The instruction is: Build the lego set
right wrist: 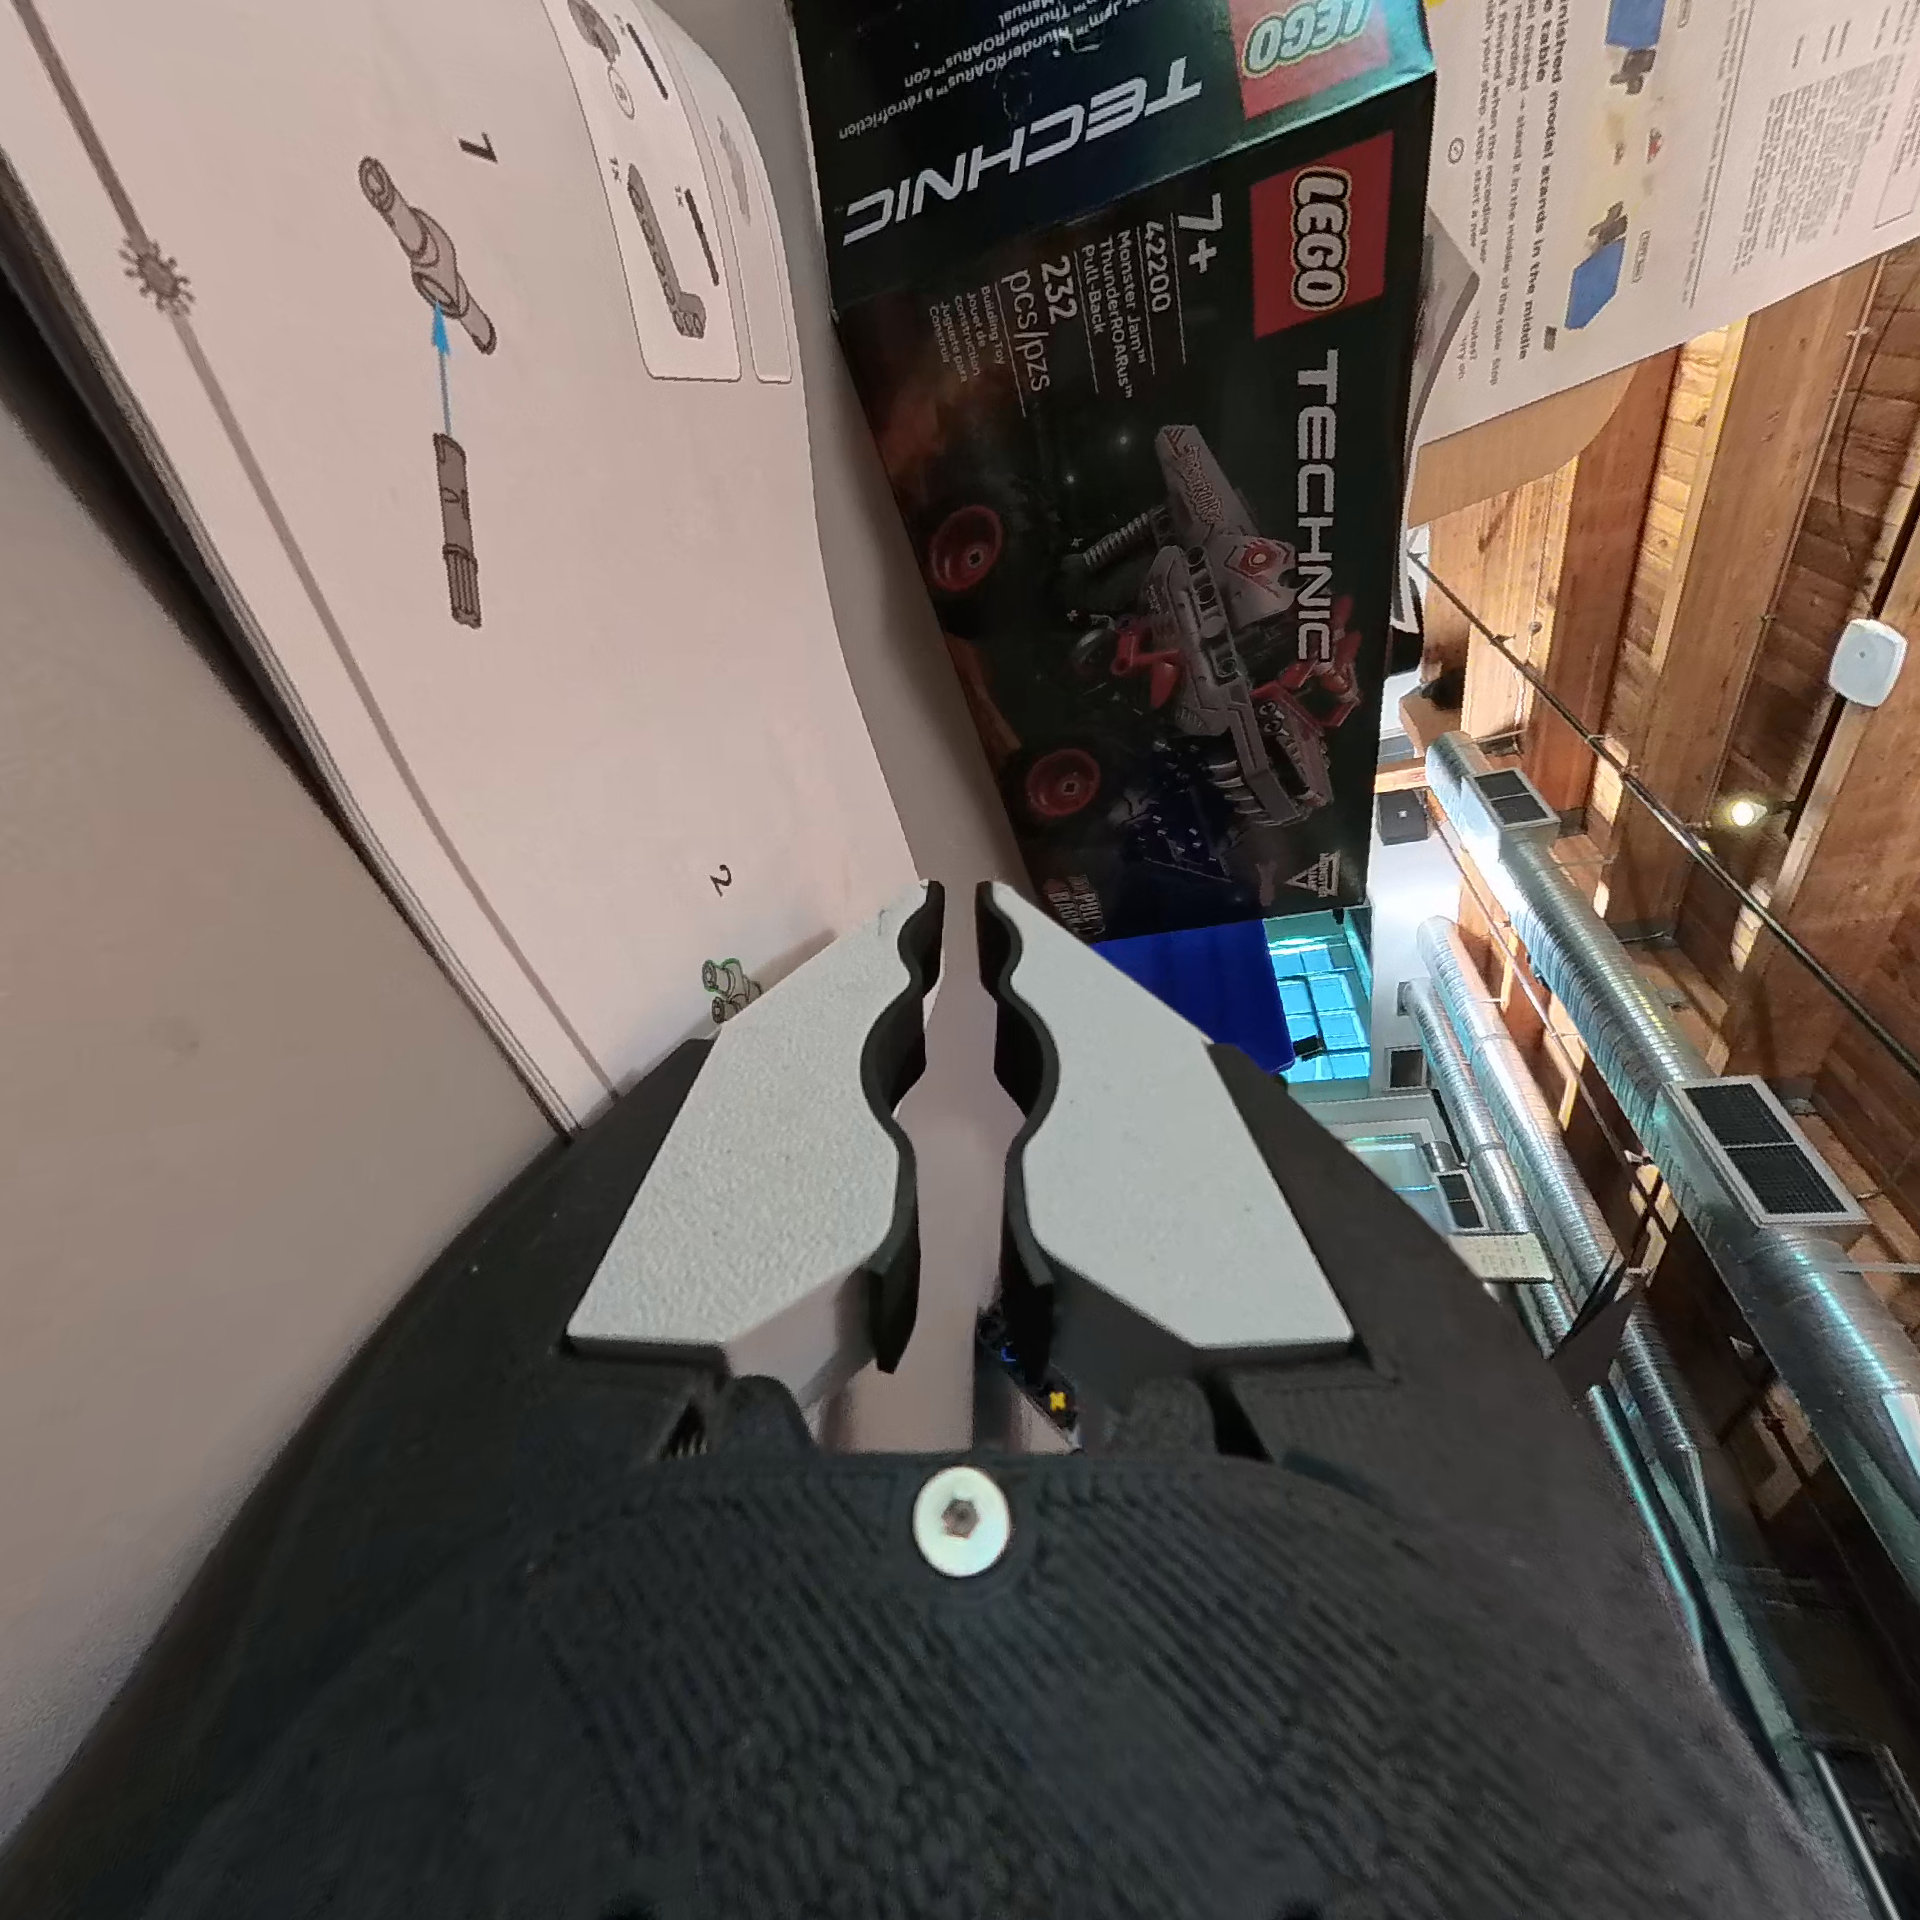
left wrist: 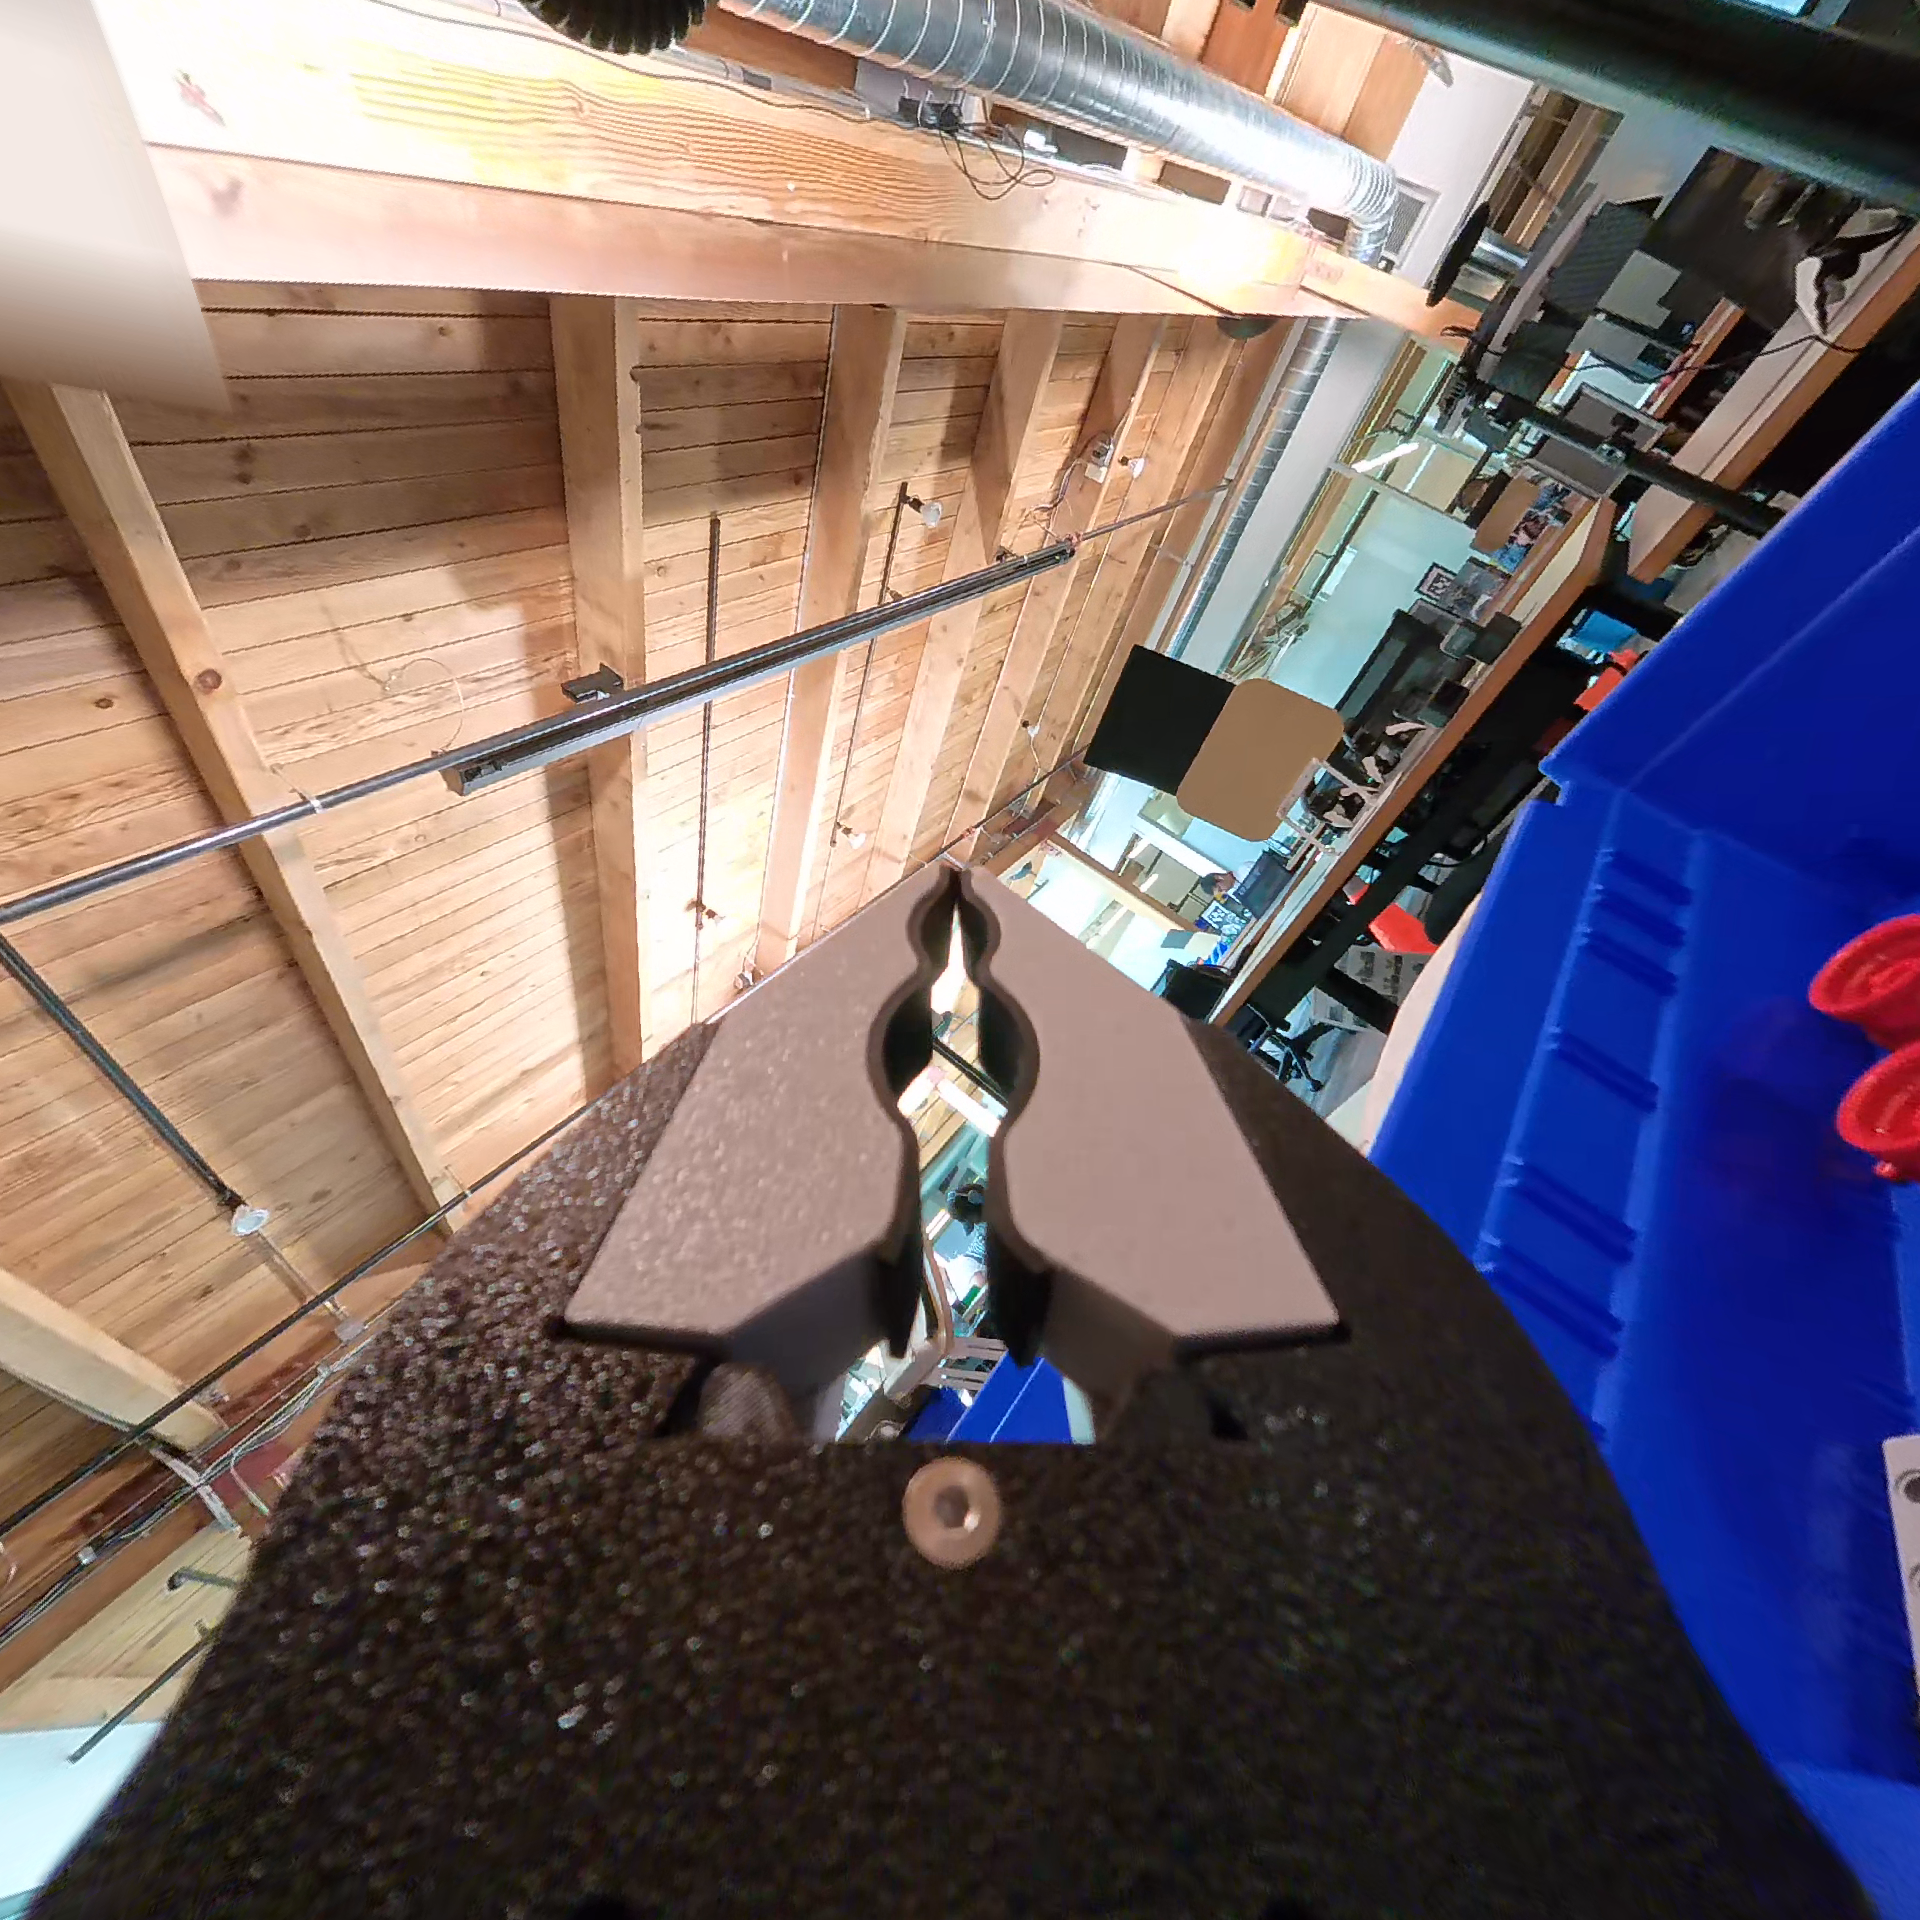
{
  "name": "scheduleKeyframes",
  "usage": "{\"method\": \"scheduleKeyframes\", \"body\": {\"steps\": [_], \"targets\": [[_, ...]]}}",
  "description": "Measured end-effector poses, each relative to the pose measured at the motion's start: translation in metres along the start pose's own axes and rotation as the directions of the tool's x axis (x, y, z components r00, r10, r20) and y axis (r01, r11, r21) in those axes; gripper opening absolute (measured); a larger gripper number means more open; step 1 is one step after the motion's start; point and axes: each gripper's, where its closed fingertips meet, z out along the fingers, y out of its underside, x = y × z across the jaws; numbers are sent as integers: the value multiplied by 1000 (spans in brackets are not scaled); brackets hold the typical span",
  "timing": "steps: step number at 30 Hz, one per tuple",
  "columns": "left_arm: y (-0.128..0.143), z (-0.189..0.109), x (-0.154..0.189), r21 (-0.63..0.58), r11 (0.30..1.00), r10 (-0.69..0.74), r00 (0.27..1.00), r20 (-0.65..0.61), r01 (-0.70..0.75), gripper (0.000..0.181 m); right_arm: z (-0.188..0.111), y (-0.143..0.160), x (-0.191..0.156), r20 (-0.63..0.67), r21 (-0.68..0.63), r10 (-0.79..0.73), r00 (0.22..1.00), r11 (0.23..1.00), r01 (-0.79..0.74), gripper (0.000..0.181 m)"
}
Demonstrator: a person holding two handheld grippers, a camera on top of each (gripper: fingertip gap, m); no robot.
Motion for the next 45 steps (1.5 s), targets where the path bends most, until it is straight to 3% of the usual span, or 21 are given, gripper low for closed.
{"method": "scheduleKeyframes", "body": {"steps": [45], "targets": [[-3,-4,34,-1,997,82,990,-111,-83,0,4,5,-4,33,-23,57,998,998,-56,0]]}}
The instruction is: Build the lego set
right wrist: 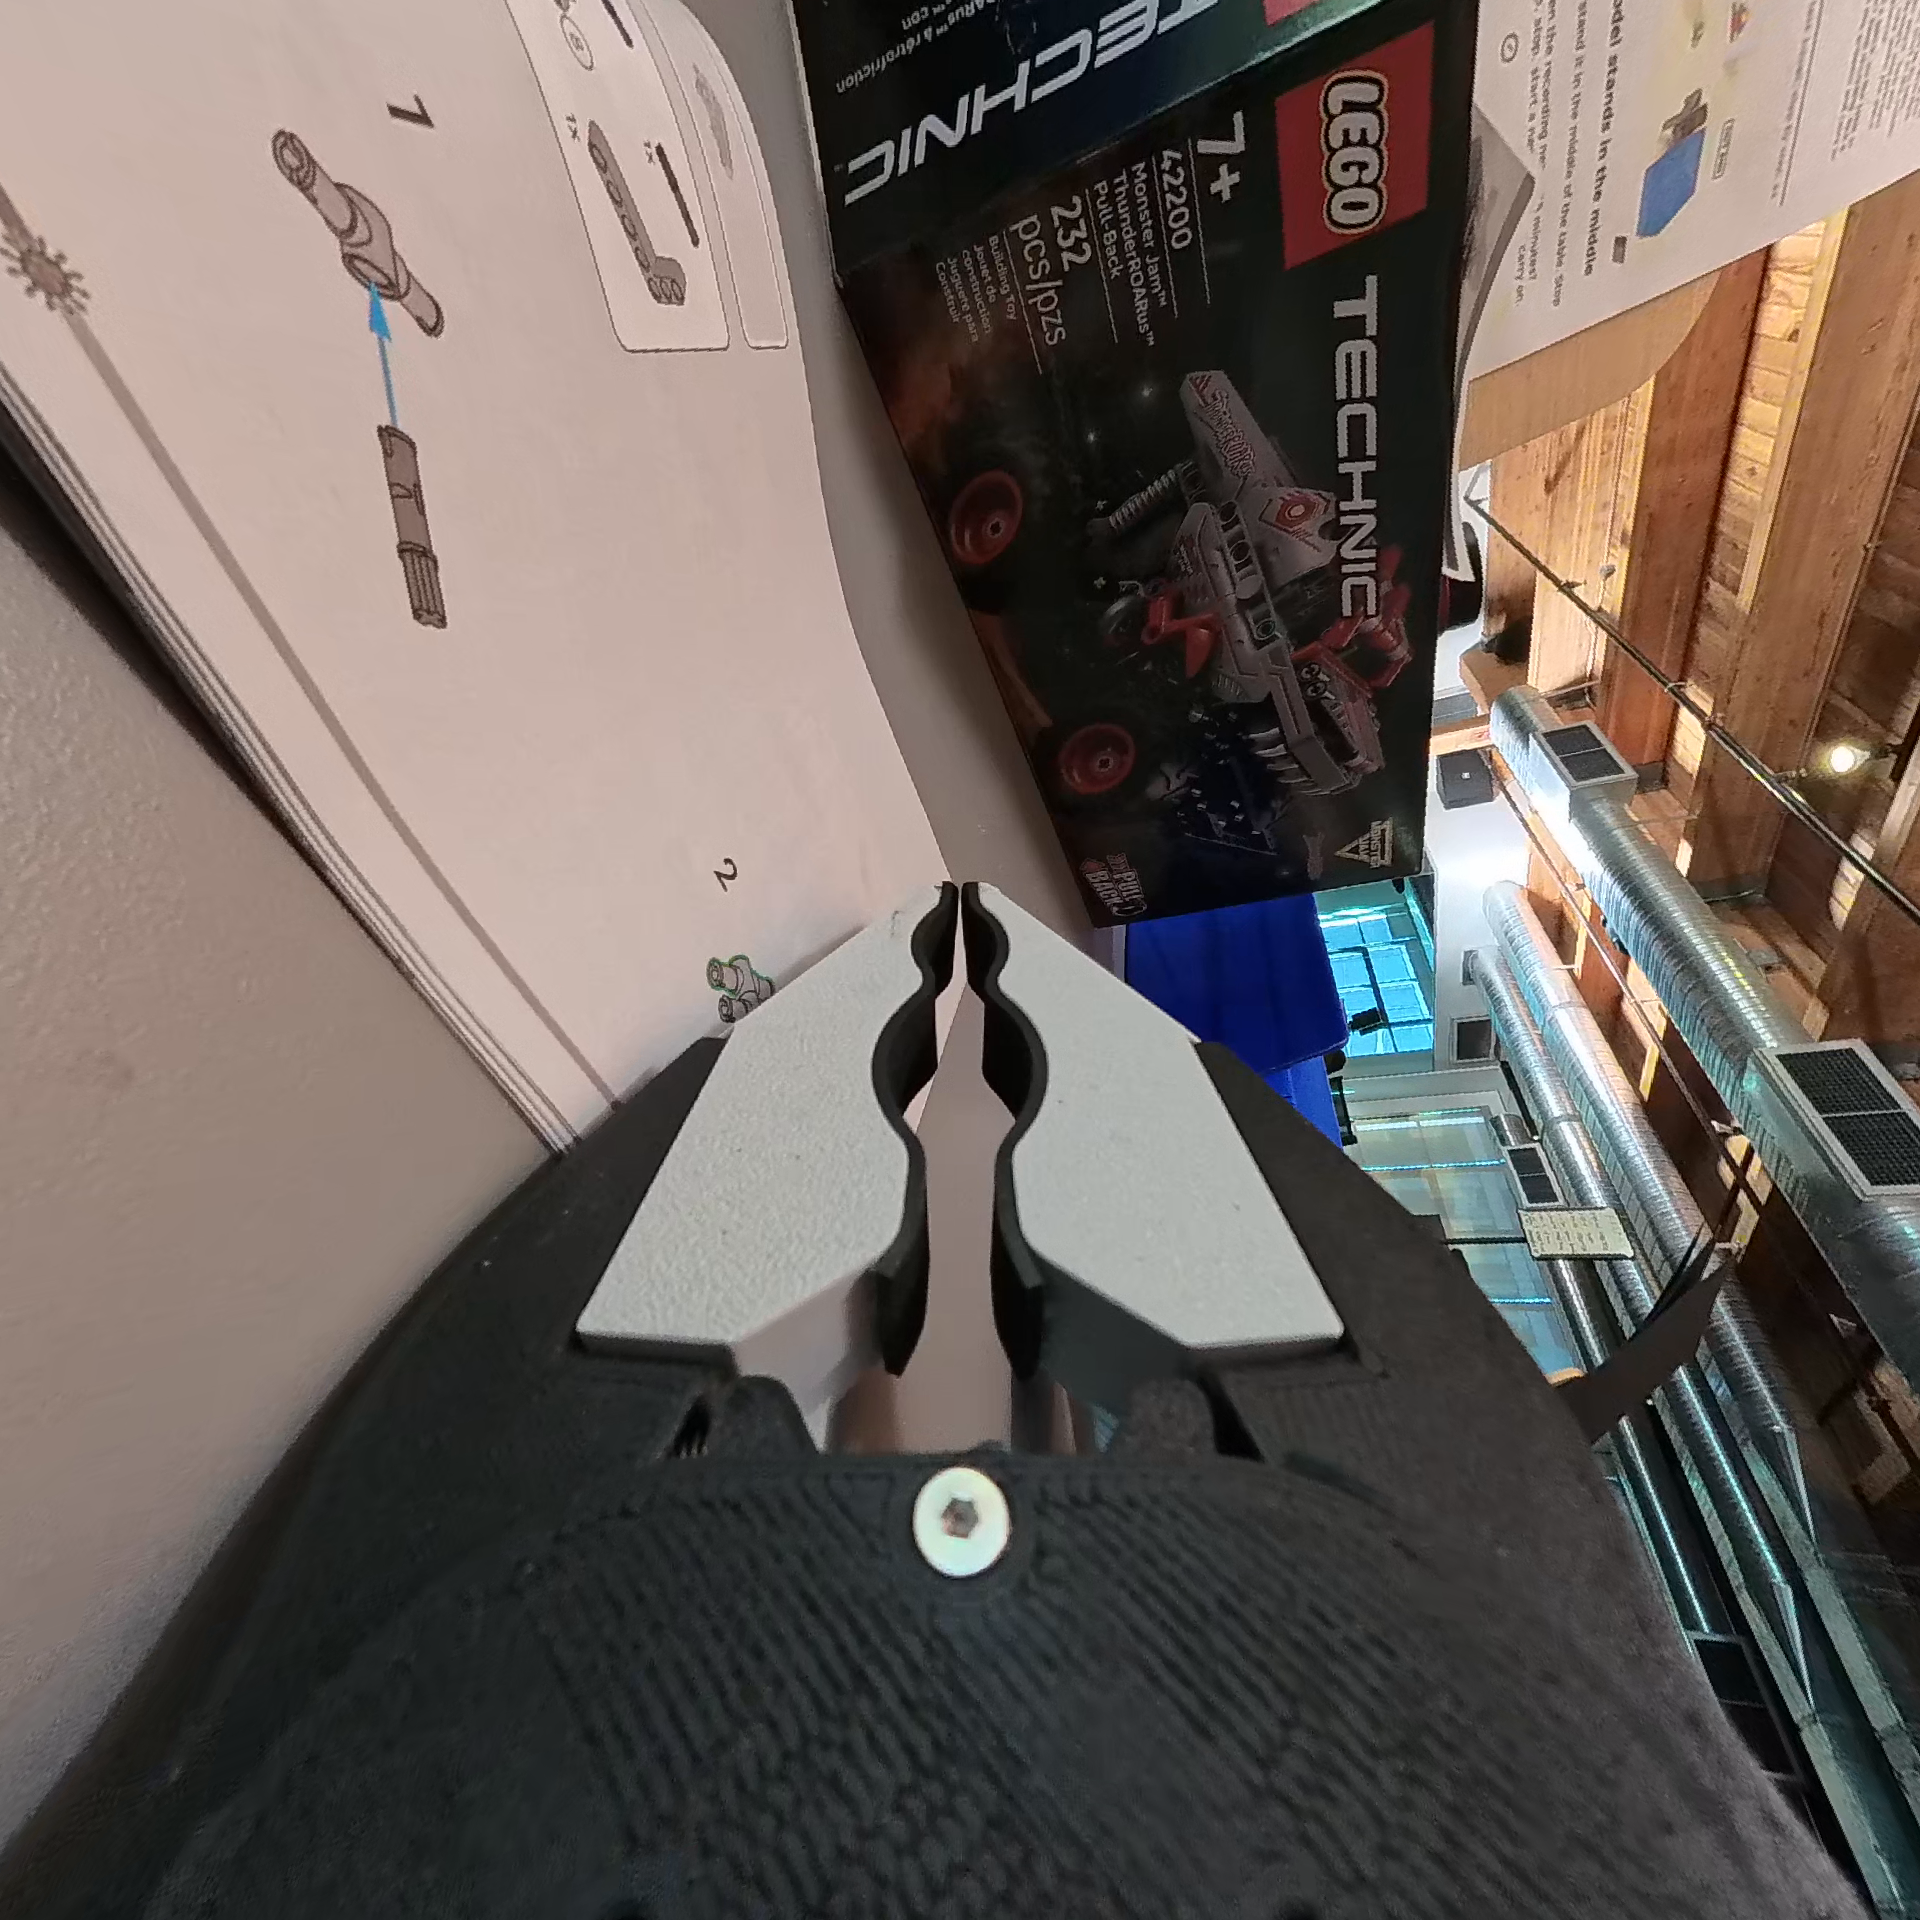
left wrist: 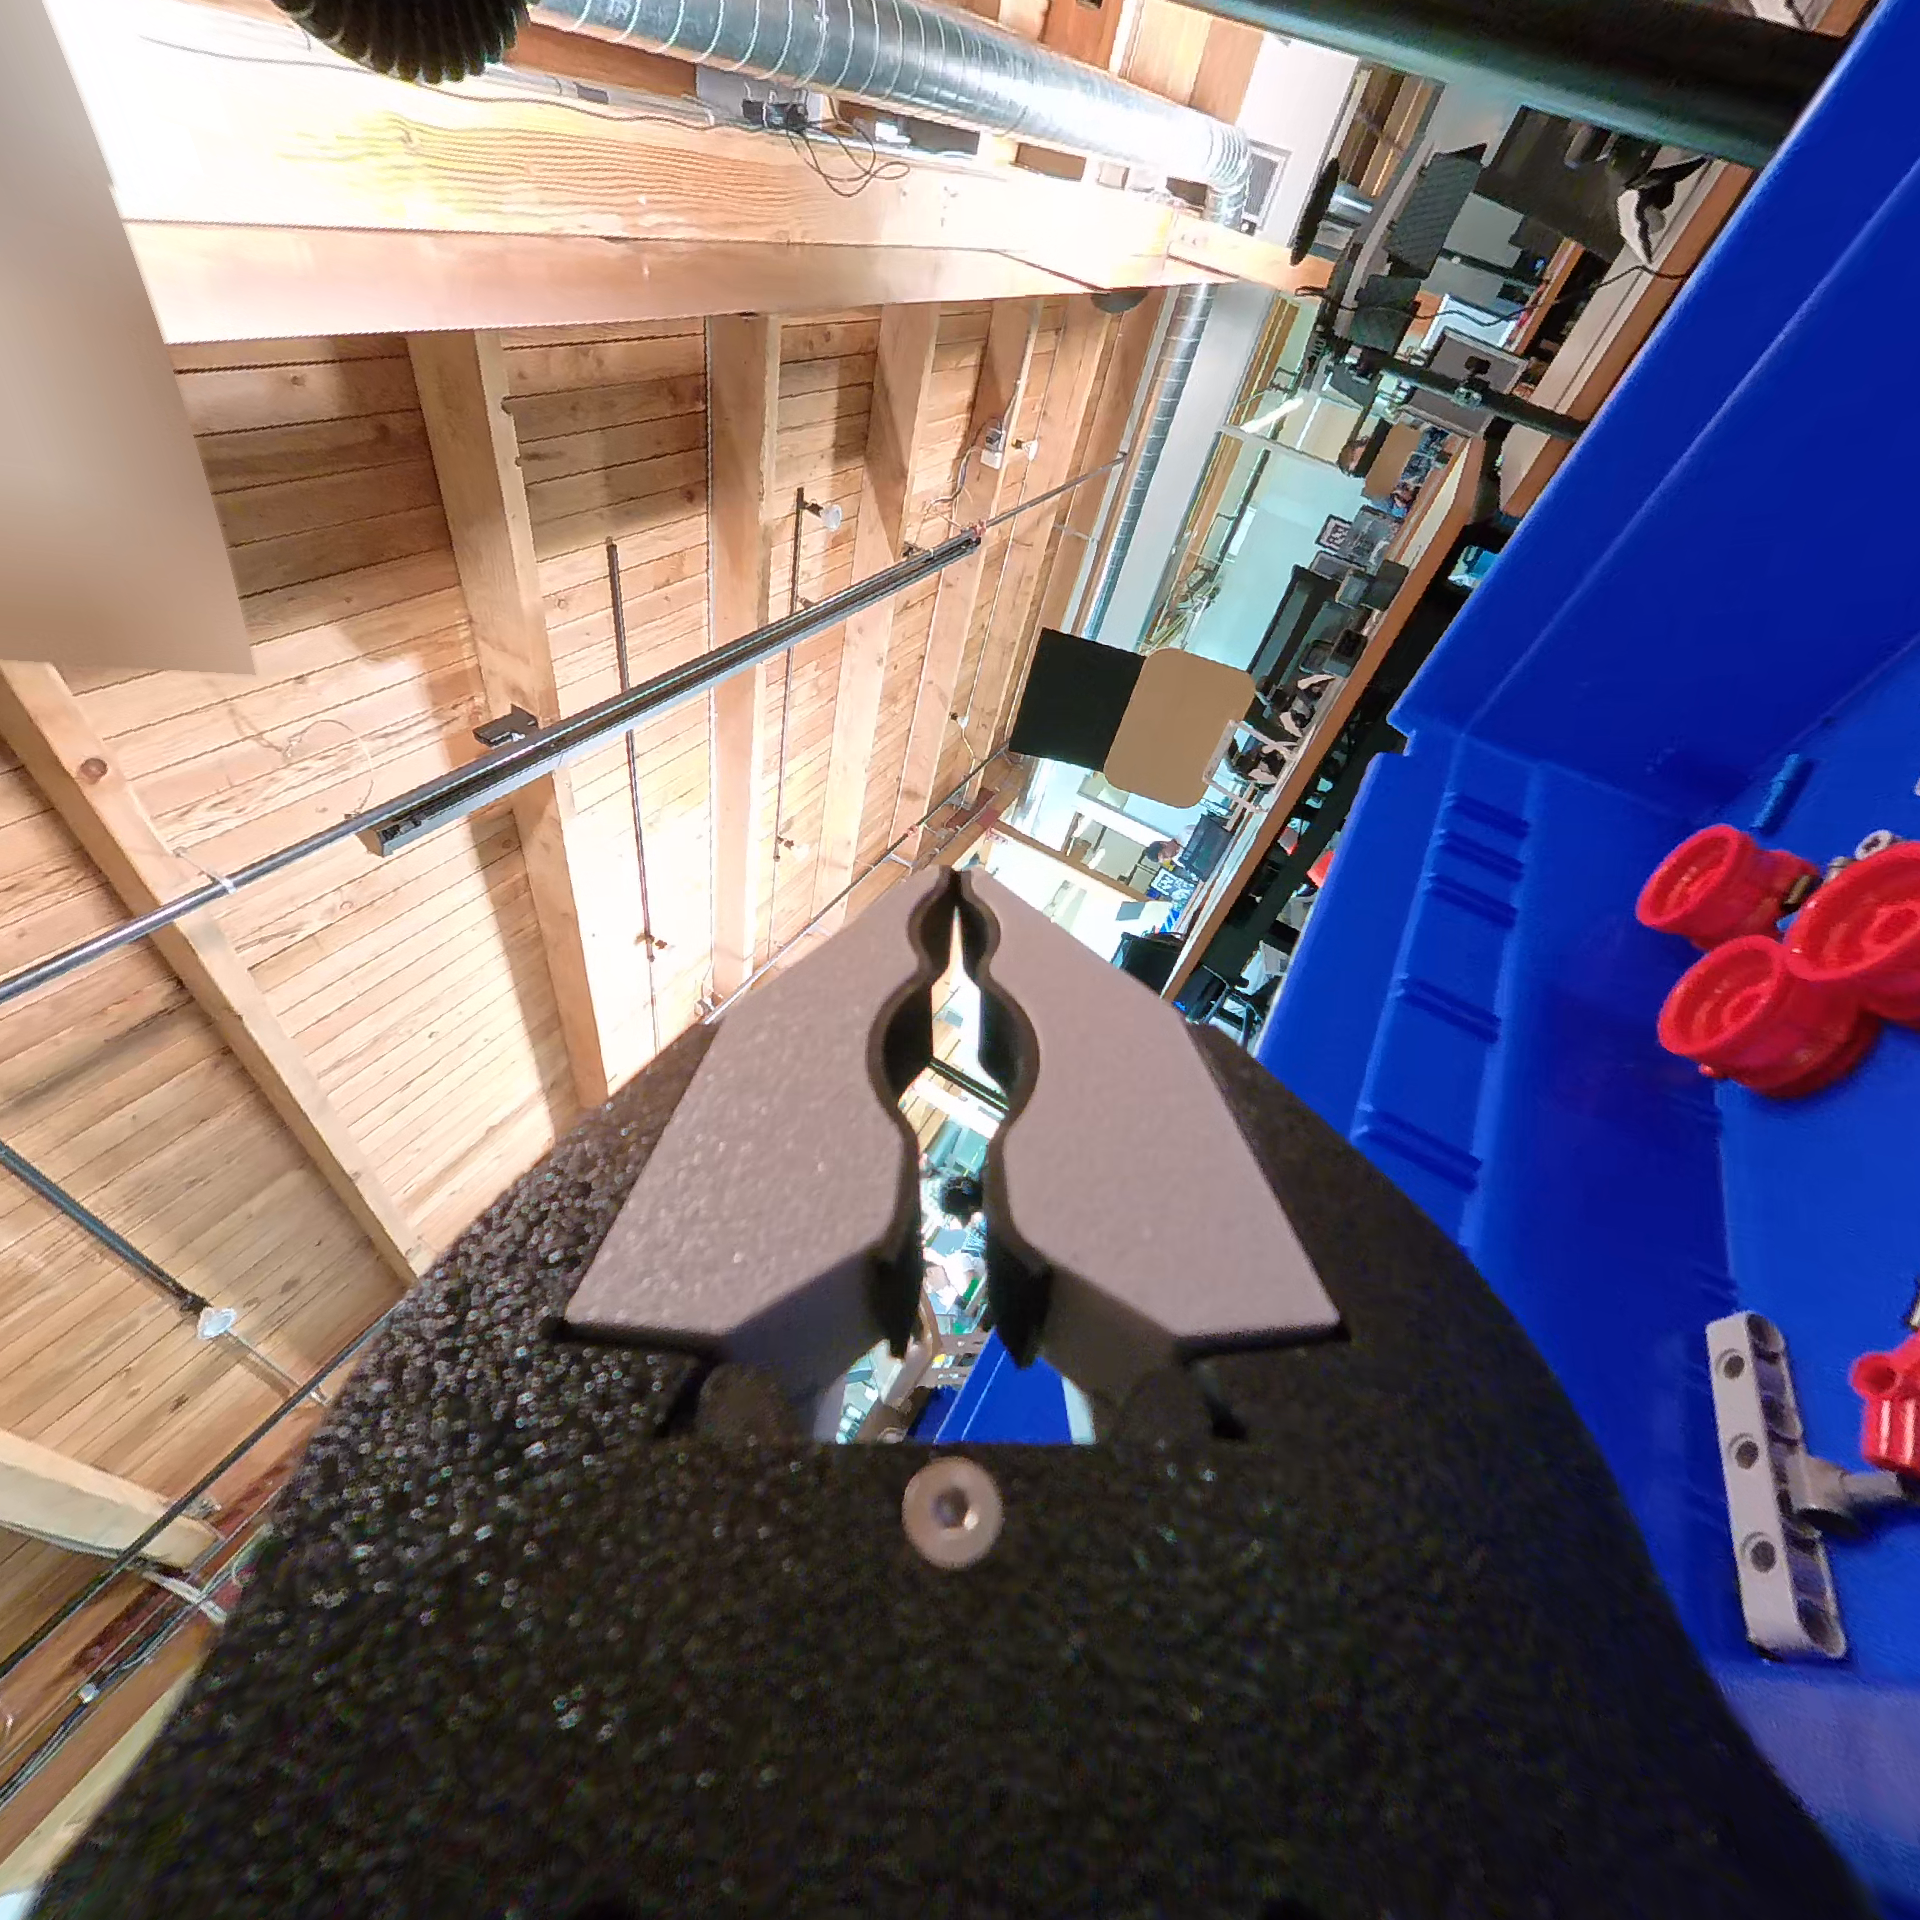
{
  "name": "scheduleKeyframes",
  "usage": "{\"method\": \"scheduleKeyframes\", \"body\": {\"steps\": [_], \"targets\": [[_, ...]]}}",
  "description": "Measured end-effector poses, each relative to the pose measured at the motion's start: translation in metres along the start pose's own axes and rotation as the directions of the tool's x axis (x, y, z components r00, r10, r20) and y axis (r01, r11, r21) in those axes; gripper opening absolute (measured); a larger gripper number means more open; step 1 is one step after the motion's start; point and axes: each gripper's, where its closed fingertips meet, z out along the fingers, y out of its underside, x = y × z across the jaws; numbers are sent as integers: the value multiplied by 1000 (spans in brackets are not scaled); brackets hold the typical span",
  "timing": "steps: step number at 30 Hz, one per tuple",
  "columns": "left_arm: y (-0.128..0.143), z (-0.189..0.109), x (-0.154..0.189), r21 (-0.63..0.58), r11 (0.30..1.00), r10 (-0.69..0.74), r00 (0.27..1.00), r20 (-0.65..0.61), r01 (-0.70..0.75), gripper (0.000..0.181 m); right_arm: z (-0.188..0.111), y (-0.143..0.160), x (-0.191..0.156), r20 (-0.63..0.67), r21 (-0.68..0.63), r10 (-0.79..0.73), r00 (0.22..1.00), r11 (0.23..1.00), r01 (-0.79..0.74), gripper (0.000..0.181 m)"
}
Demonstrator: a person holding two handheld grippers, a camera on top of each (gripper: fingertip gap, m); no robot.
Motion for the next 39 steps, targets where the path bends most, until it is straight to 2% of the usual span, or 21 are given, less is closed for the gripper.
{"method": "scheduleKeyframes", "body": {"steps": [26,28,30,31,32,34,35,37,38,39], "targets": [[-3,1,14,-3,1000,-6,998,-69,6,0,0,0,0,-3,2,-2,1000,1000,2,0],[-7,2,16,1,999,-38,994,-105,39,0,0,0,0,-4,3,-3,1000,1000,3,0],[-17,1,28,-3,989,-142,960,-242,145,0,0,-1,1,-9,4,-4,1000,1000,4,0],[-22,0,41,-40,970,-238,906,-351,240,0,0,-1,1,-11,5,-5,1000,1000,5,0],[-30,-2,55,-93,941,-329,820,-468,325,0,0,-1,2,-14,8,-7,1000,1000,7,0],[-48,-6,78,-252,860,-493,593,-637,444,0,-1,-2,2,-21,12,-14,1000,1000,14,0],[-54,-9,92,-367,810,-565,446,-694,457,1,-1,-3,3,-28,14,-22,999,1000,22,0],[-67,-29,123,-571,747,-633,99,-768,341,16,-2,-4,4,-44,19,-38,998,999,39,0],[-70,-40,135,-623,746,-632,-44,-773,235,21,-2,-4,5,-46,20,-38,998,999,39,0],[-71,-45,143,-636,755,-624,-125,-772,157,20,-2,-4,4,-43,22,-33,999,999,34,0]]}}
